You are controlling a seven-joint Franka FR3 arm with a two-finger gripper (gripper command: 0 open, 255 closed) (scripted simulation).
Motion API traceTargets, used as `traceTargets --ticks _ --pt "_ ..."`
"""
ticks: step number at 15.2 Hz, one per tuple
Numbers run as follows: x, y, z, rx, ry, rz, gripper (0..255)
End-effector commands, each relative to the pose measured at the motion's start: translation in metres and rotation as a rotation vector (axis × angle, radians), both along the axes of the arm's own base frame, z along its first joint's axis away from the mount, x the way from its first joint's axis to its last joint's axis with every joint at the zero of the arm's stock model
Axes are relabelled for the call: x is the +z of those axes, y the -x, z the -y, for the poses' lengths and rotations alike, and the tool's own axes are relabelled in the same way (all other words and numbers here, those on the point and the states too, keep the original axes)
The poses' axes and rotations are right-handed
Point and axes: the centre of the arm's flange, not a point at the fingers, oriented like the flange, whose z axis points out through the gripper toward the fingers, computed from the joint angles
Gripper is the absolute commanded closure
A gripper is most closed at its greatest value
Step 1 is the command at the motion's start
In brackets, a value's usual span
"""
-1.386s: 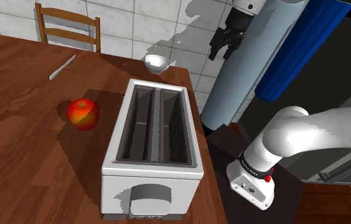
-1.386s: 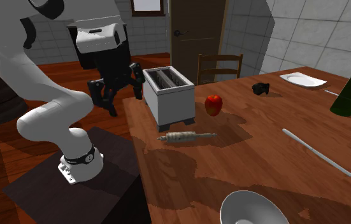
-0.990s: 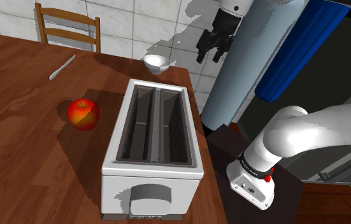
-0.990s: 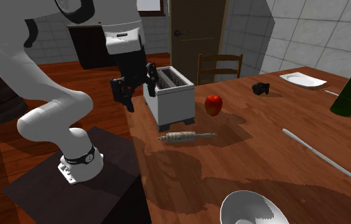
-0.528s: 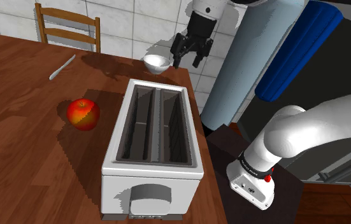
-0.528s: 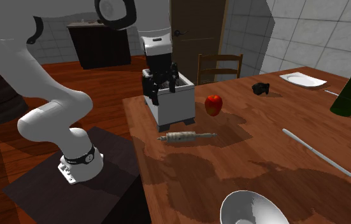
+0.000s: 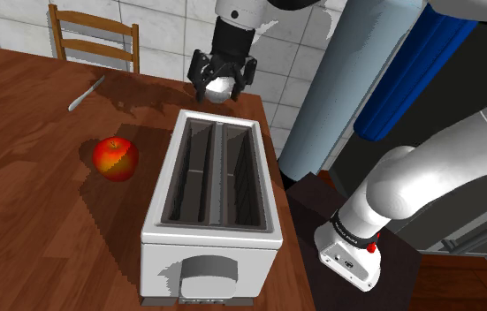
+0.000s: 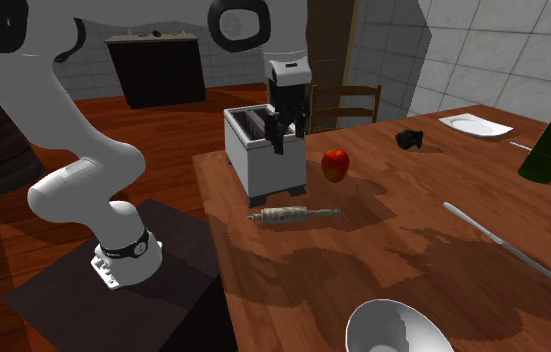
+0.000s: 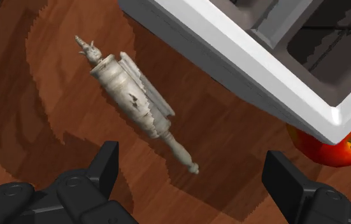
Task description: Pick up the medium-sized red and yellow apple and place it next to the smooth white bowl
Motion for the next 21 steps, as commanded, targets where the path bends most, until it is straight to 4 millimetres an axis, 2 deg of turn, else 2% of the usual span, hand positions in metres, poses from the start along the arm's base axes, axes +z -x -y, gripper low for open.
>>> traceTargets --ticks 1,16,21 --pt "-0.007 -0.01 -0.023 -0.008 -0.003 -0.005 0" --pt "-0.044 -0.08 -0.203 -0.052 -0.013 -0.033 0" --pt "-0.071 -0.081 -0.205 -0.052 -0.013 -0.033 0"
